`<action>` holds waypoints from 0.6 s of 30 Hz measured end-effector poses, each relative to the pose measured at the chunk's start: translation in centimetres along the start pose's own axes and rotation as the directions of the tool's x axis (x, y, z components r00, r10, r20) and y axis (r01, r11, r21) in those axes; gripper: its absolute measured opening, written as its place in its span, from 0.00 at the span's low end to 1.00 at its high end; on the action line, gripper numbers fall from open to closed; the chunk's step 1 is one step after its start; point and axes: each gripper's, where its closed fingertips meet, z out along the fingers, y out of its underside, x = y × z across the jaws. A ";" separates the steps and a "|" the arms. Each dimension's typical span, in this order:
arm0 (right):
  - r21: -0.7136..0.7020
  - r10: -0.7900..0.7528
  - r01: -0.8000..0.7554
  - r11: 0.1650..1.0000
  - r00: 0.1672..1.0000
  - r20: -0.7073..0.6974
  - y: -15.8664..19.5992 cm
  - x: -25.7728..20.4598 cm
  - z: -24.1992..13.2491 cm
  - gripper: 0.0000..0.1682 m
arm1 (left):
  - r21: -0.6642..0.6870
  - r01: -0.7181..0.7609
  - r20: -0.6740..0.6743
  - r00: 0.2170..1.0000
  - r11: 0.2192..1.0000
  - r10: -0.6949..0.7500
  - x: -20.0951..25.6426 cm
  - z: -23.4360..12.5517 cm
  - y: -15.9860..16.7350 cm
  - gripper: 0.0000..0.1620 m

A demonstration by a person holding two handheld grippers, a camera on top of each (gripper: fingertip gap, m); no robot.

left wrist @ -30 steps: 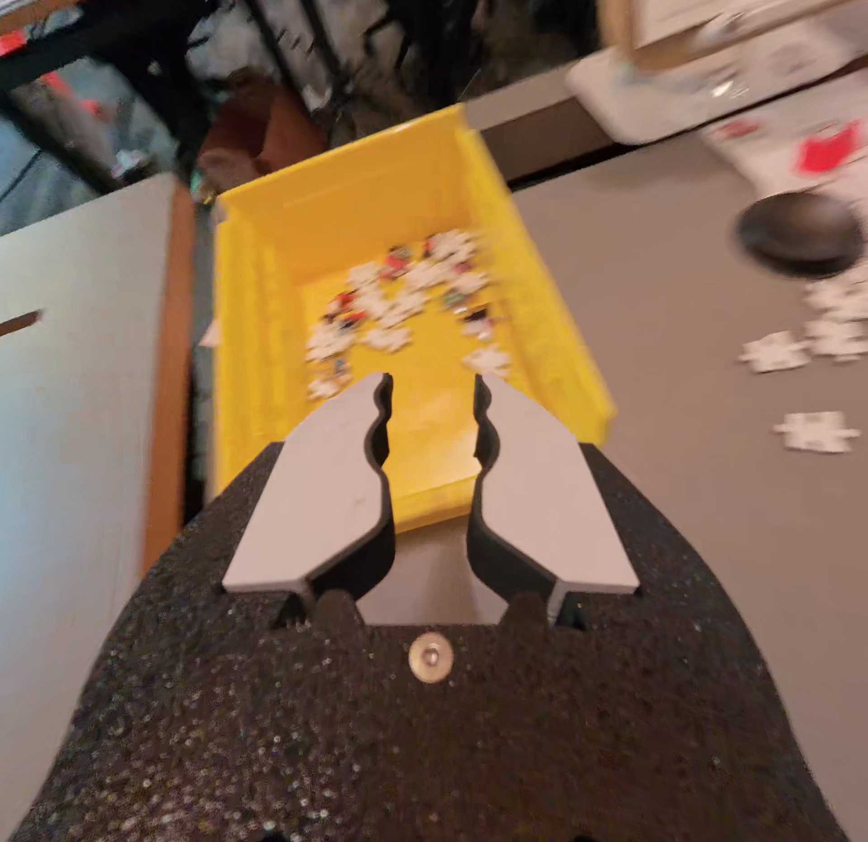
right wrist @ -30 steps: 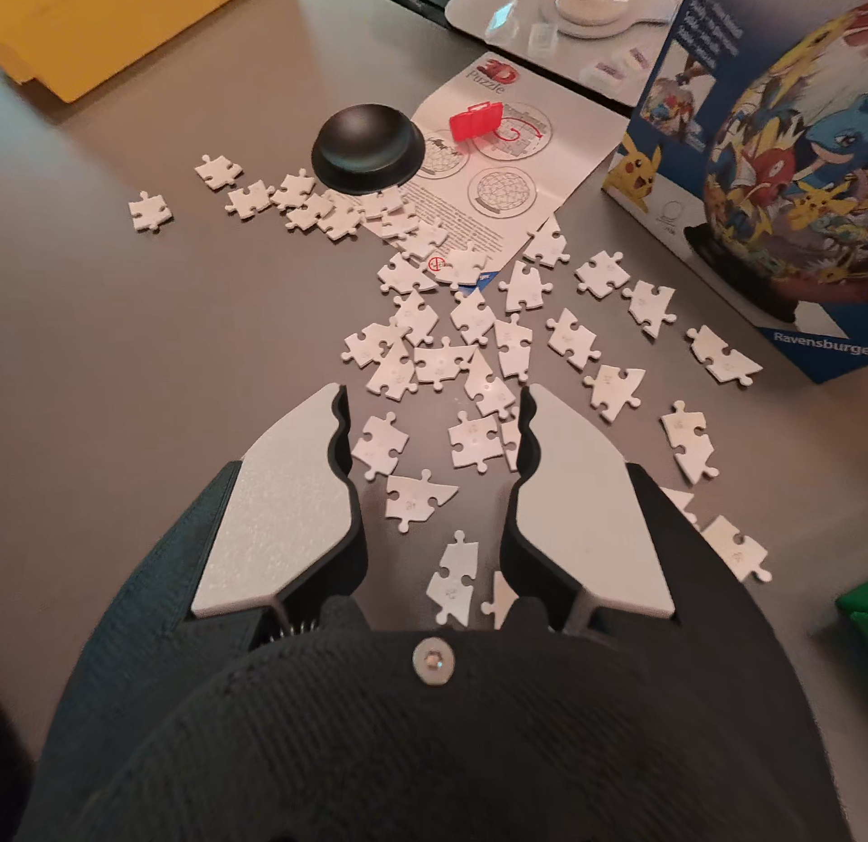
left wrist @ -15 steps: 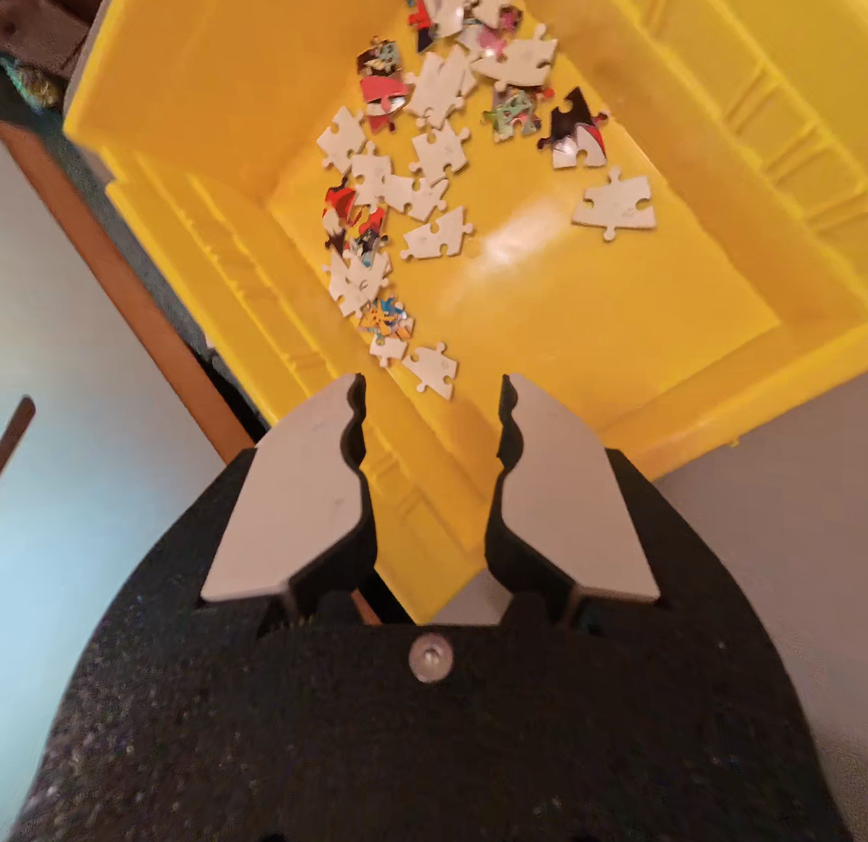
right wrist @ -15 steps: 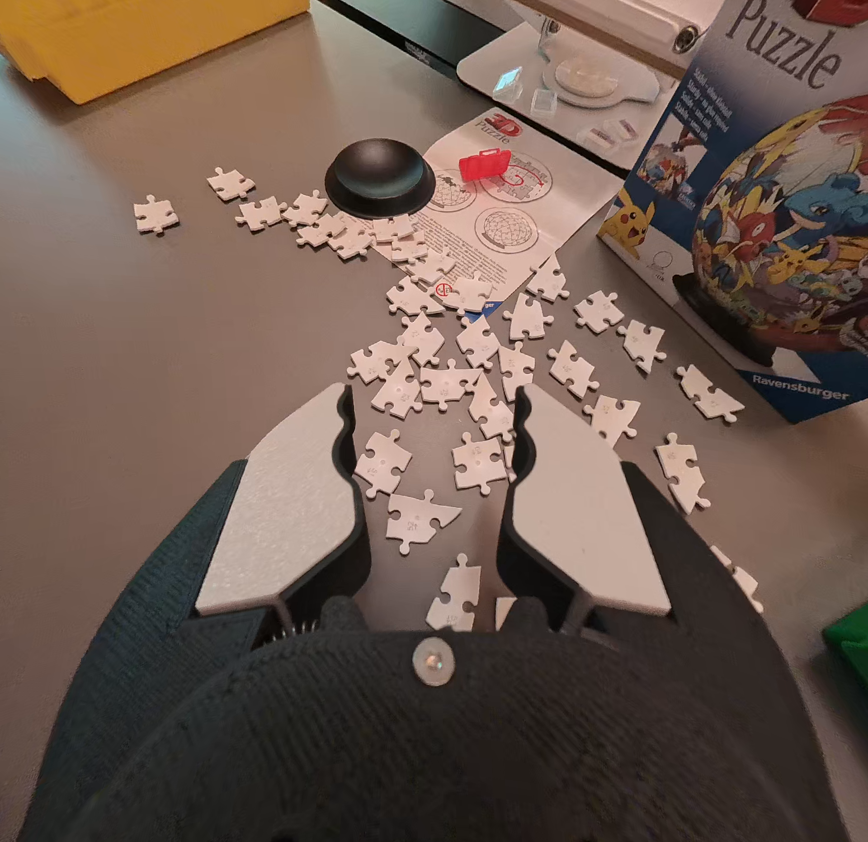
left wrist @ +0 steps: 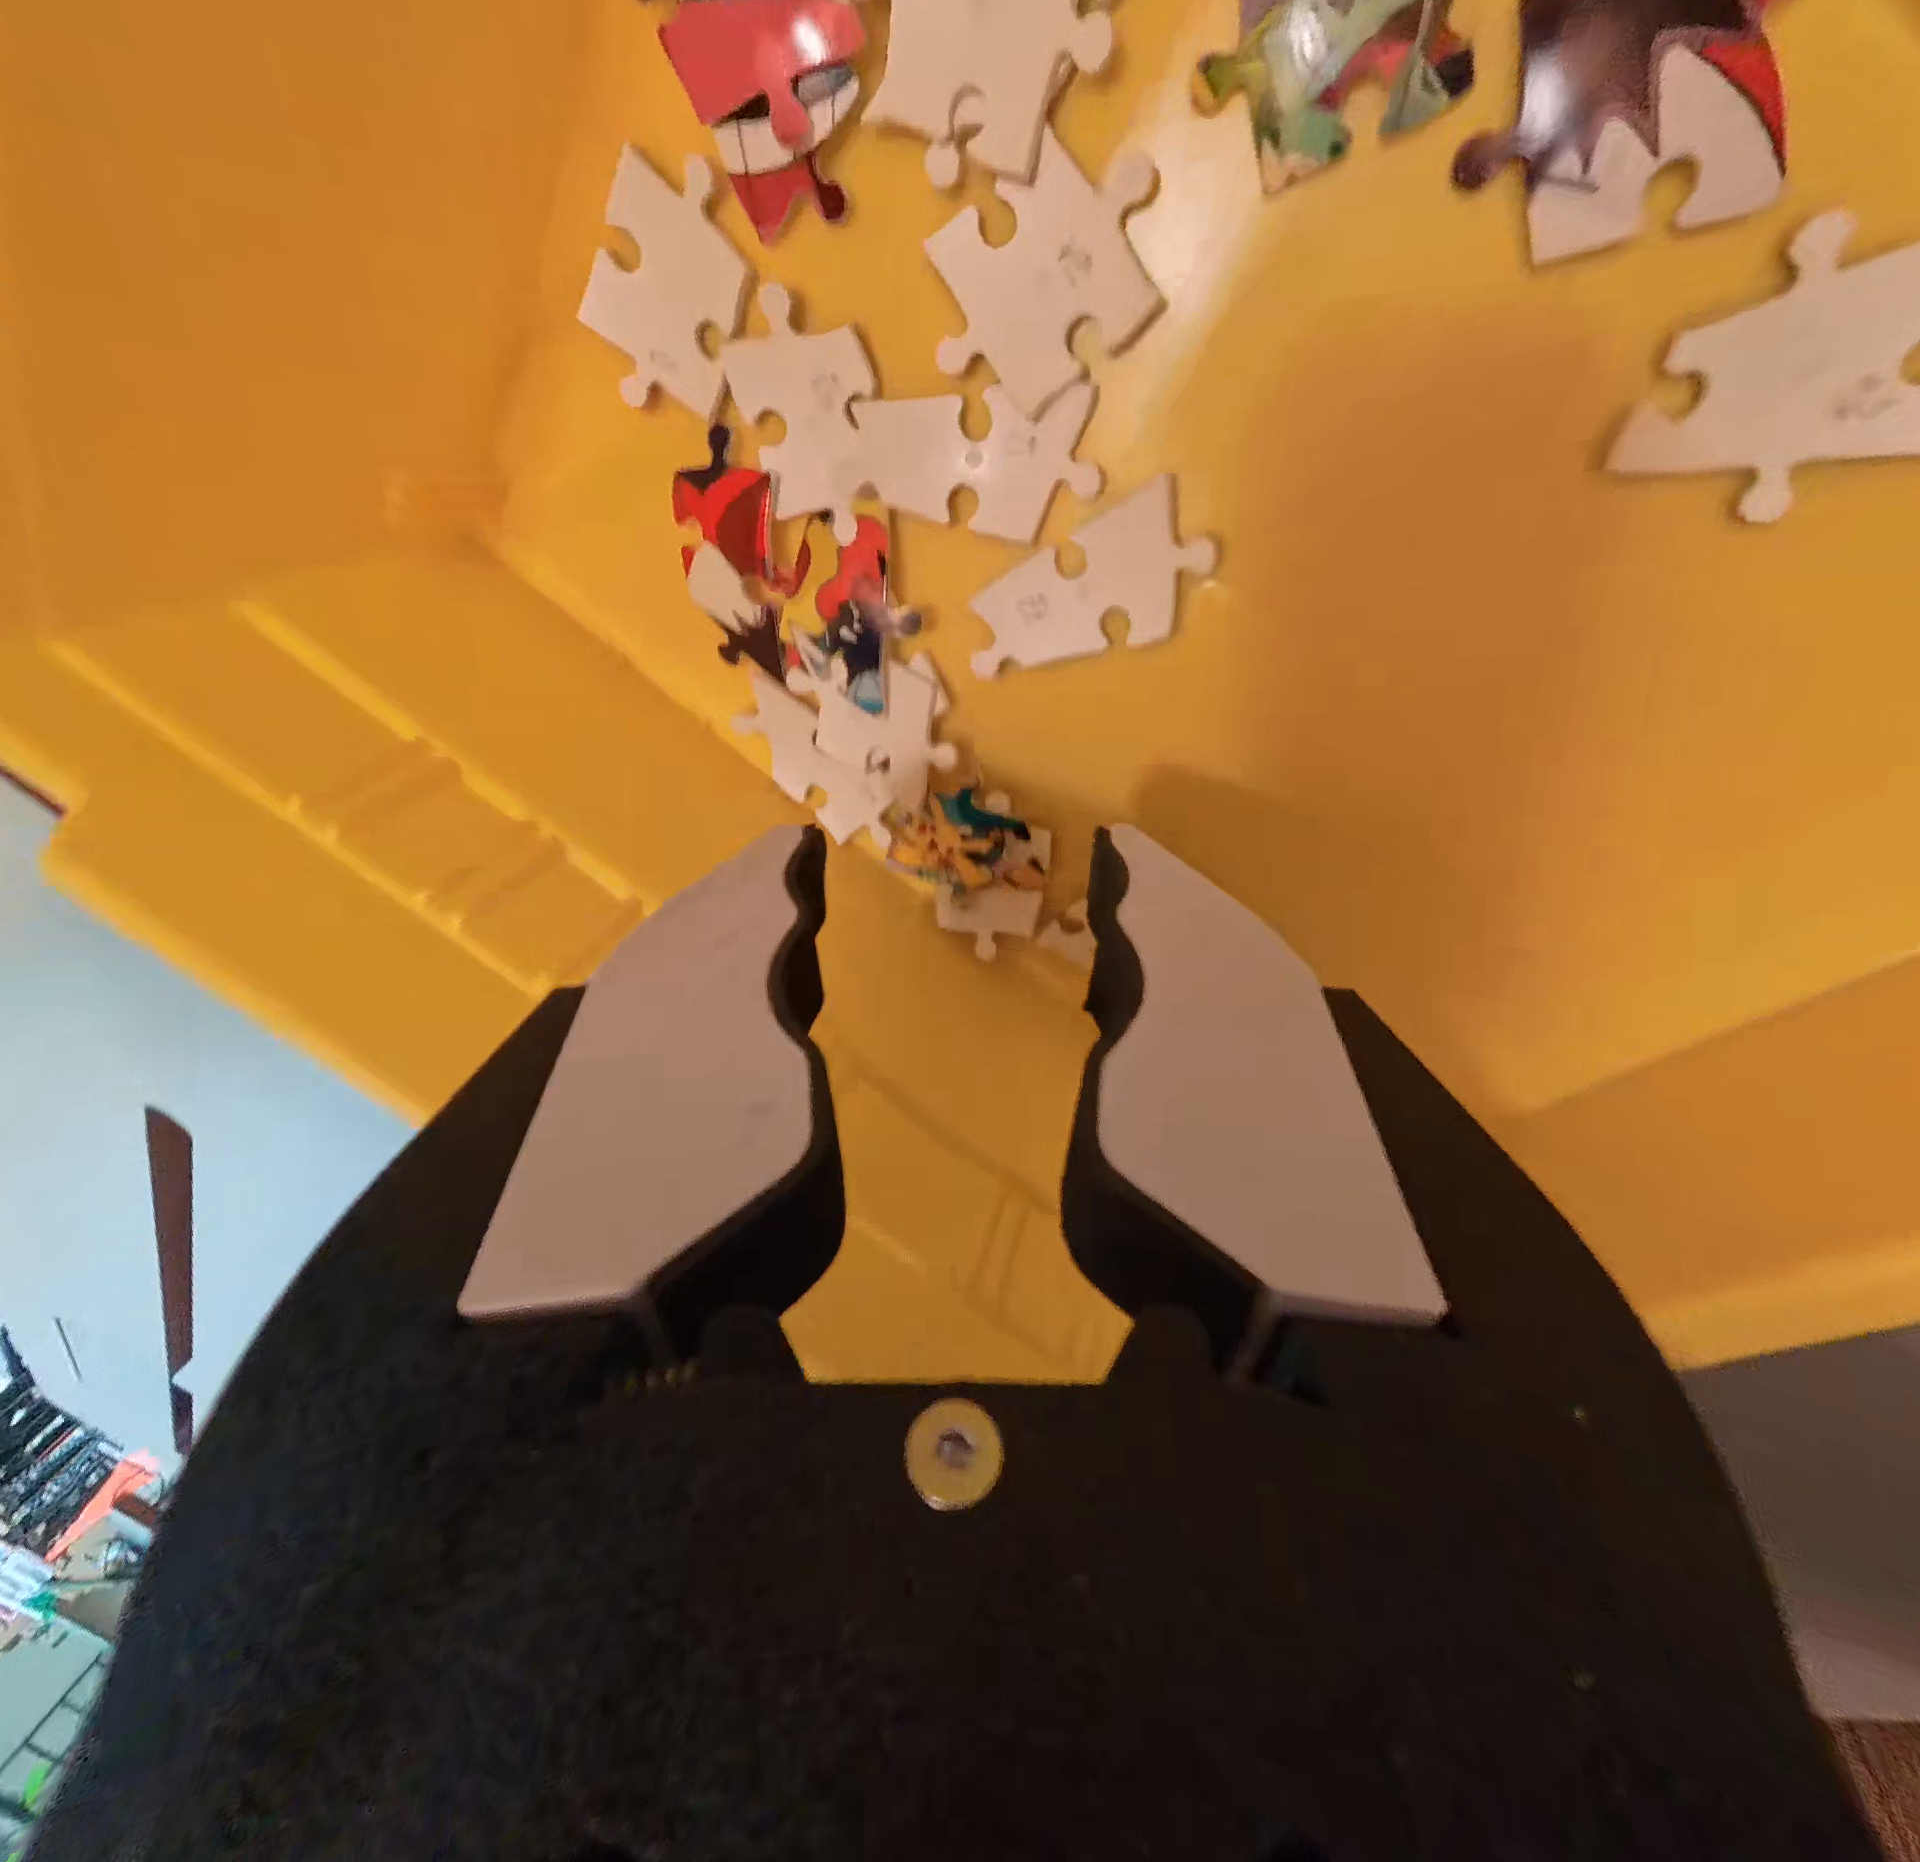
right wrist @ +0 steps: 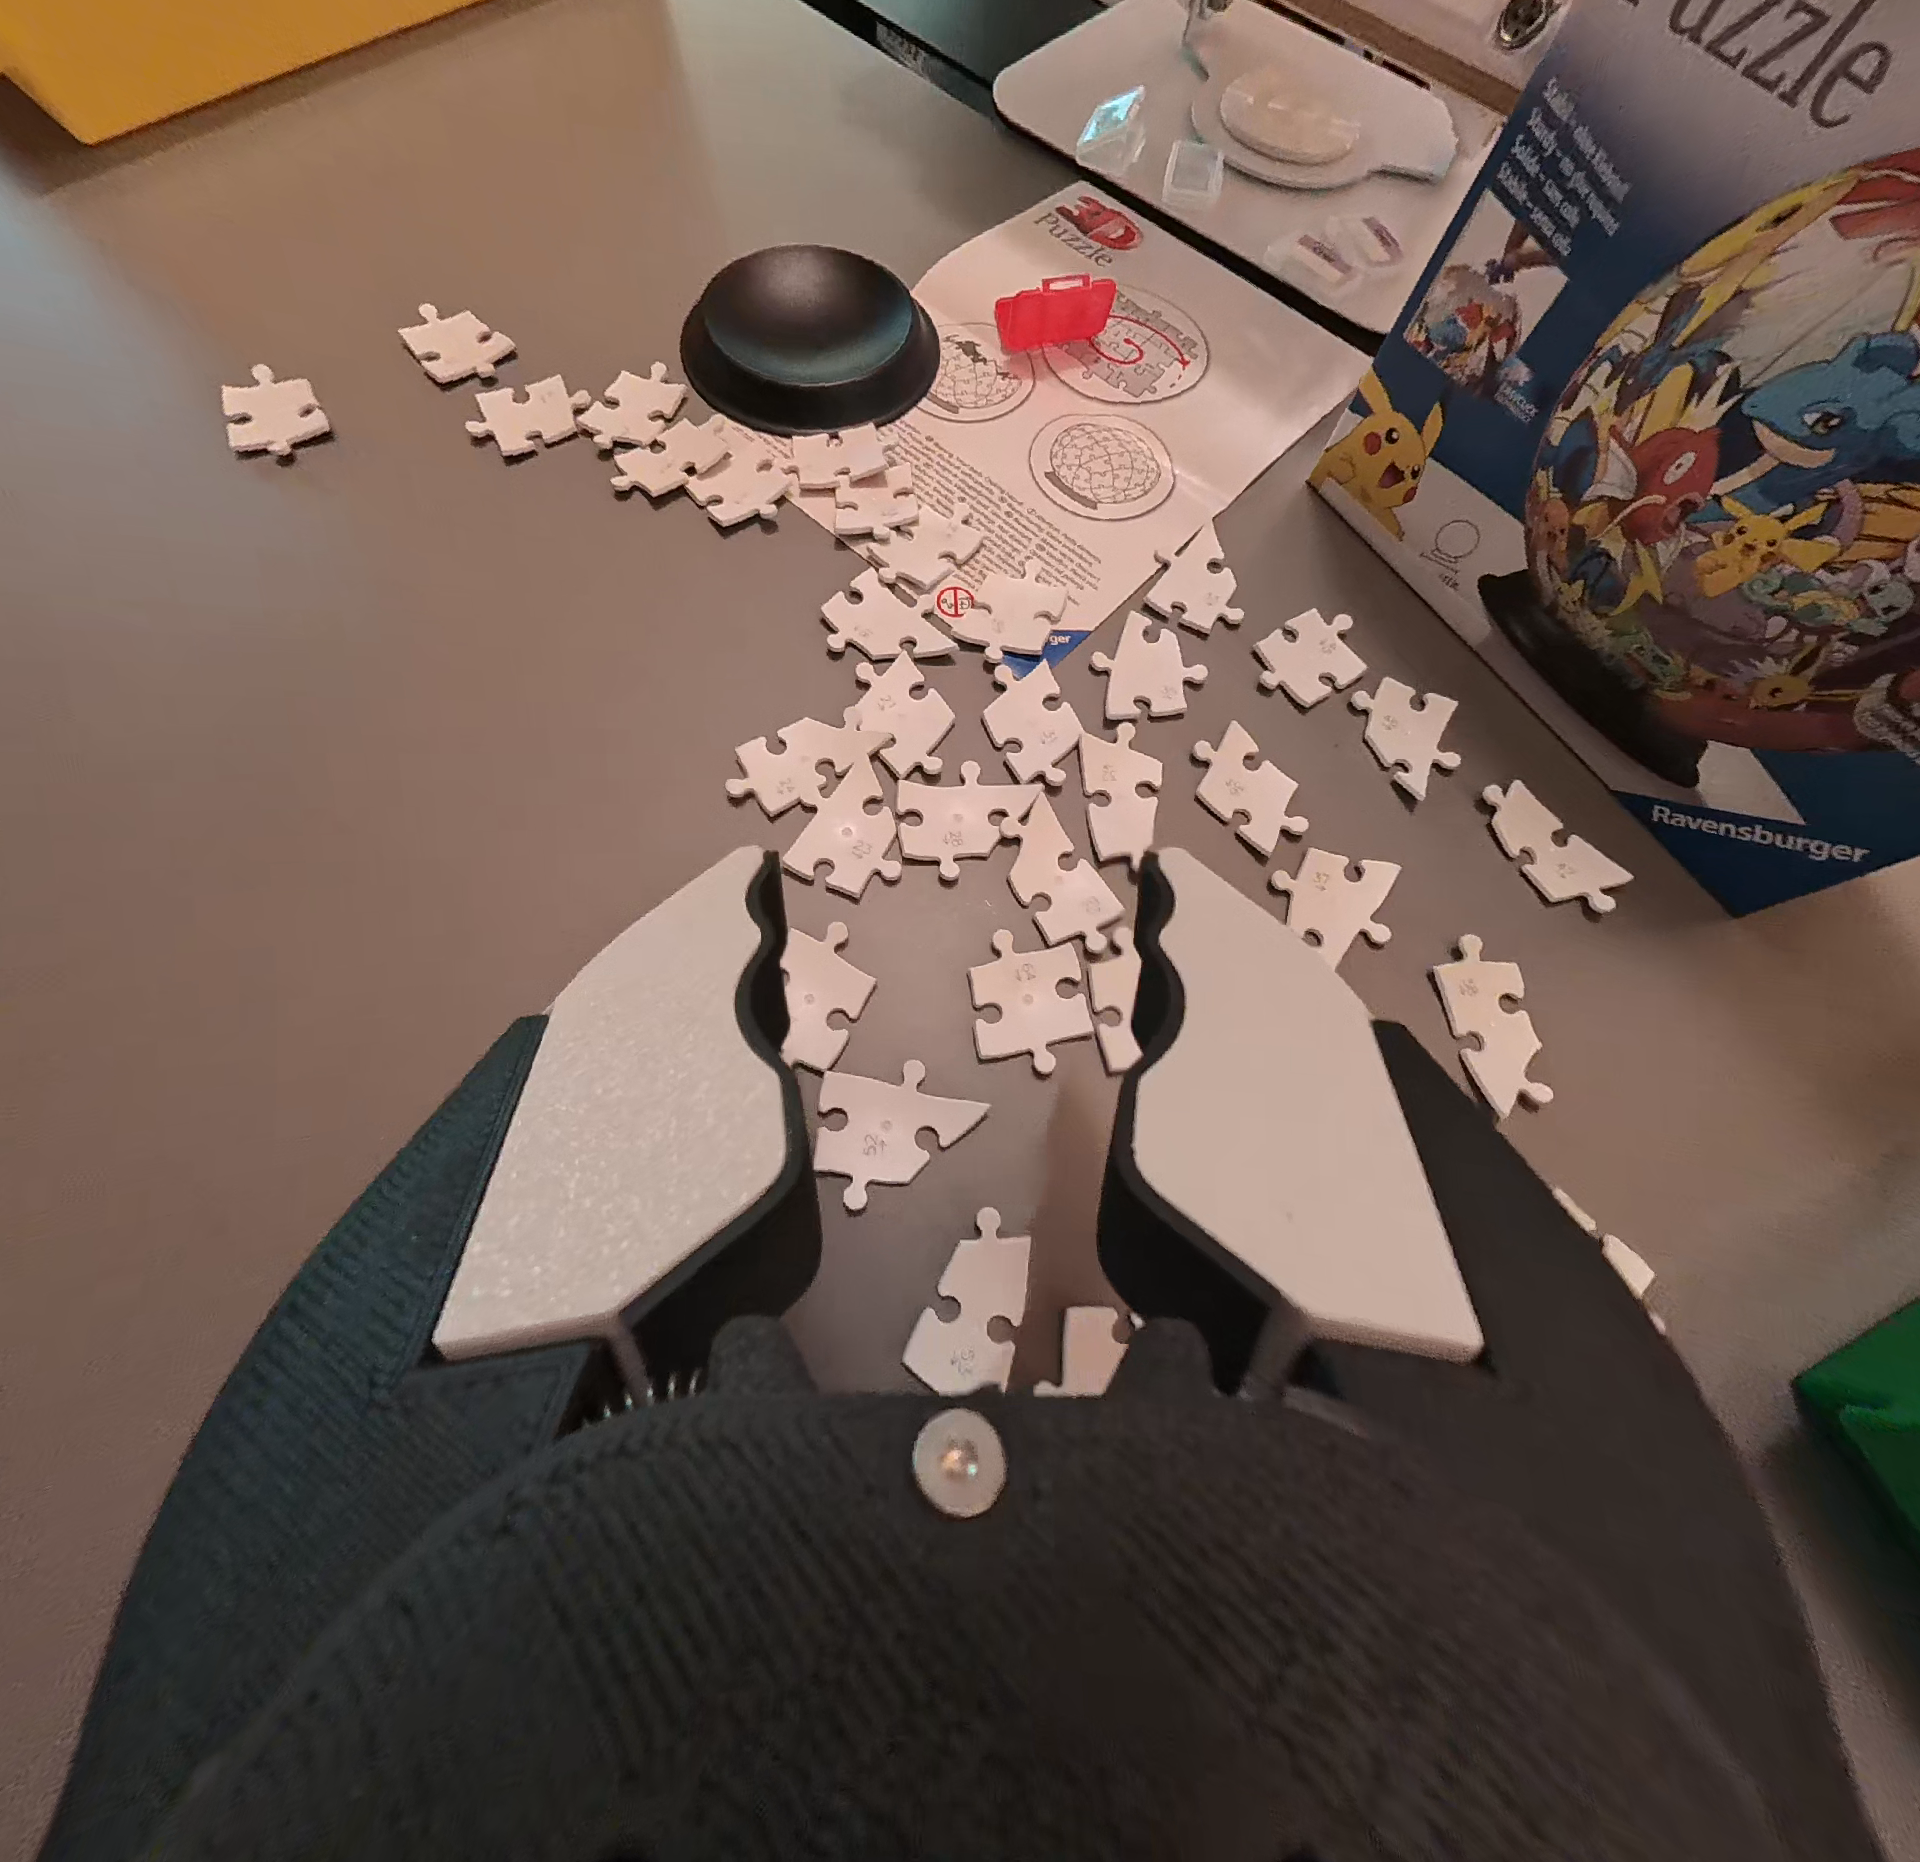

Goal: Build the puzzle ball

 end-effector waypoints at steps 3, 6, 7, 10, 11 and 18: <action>0.003 0.012 -0.012 1.000 1.000 -0.006 0.2 0.3 -0.1 0.39 | 0.004 -0.019 -0.028 0.999 1.000 0.019 -0.6 1.0 -1.3 0.30; -0.006 0.003 -0.003 1.000 1.000 -0.008 0.4 0.5 -0.3 0.39 | -0.020 -0.025 -0.040 0.999 0.999 0.024 -1.5 1.9 -2.0 0.30; -0.011 -0.005 0.005 1.000 1.000 -0.011 0.6 0.6 -0.4 0.39 | -0.037 -0.027 -0.037 0.999 0.999 0.026 -1.9 2.1 -2.0 0.30; -0.026 -0.011 0.010 1.000 1.000 -0.017 1.1 0.8 -0.6 0.39 | -0.047 -0.026 -0.089 0.996 0.999 0.021 -2.0 2.7 -2.4 0.30; -0.030 -0.007 0.007 1.000 1.000 -0.017 1.2 0.9 -0.6 0.39 | -0.045 -0.031 -0.112 0.993 0.999 0.026 -1.9 2.9 -2.6 0.30; -0.046 -0.008 0.007 0.999 1.000 -0.020 1.8 0.9 -0.6 0.39 | -0.038 -0.003 -0.198 0.980 0.999 -0.004 -1.5 3.3 -2.7 0.16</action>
